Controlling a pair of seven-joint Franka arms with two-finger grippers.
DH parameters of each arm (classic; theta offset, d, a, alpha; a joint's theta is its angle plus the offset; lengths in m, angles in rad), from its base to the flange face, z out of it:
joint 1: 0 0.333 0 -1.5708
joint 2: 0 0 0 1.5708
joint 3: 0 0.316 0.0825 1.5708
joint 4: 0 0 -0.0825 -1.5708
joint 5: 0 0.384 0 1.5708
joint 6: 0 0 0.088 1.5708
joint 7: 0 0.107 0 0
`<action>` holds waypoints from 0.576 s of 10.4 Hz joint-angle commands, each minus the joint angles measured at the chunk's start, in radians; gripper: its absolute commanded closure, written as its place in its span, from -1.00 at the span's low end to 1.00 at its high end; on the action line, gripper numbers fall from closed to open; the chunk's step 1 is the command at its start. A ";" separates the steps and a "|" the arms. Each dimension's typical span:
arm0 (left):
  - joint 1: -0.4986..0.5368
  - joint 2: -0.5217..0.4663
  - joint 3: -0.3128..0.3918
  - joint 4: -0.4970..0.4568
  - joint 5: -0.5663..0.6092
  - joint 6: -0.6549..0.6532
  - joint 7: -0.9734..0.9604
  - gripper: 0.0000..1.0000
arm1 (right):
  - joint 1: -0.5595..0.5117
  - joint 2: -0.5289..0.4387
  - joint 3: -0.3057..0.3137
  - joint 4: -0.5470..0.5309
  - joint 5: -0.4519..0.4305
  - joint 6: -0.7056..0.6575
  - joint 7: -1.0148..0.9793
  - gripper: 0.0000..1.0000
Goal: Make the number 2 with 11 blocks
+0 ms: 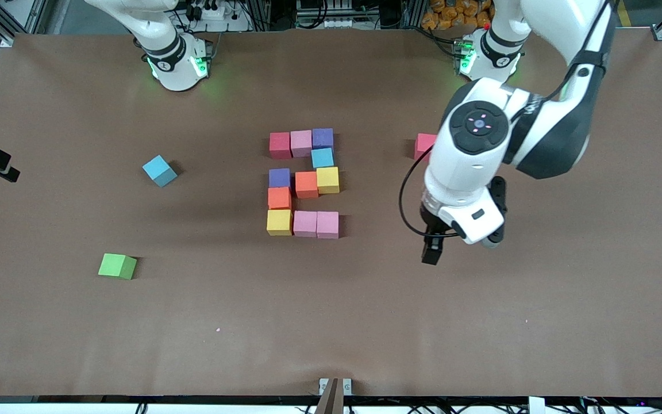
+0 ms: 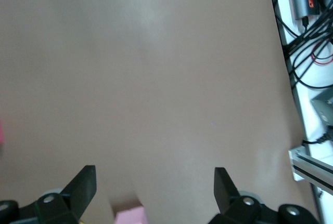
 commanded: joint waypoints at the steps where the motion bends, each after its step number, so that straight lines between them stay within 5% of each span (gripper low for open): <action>1: 0.059 -0.123 -0.021 -0.122 -0.057 -0.038 0.150 -1.00 | -0.014 -0.005 0.007 -0.003 0.017 0.003 0.003 -1.00; 6: 0.149 -0.446 0.023 -0.457 -0.141 -0.038 0.556 -1.00 | -0.014 -0.005 0.007 -0.003 0.017 0.003 0.005 -1.00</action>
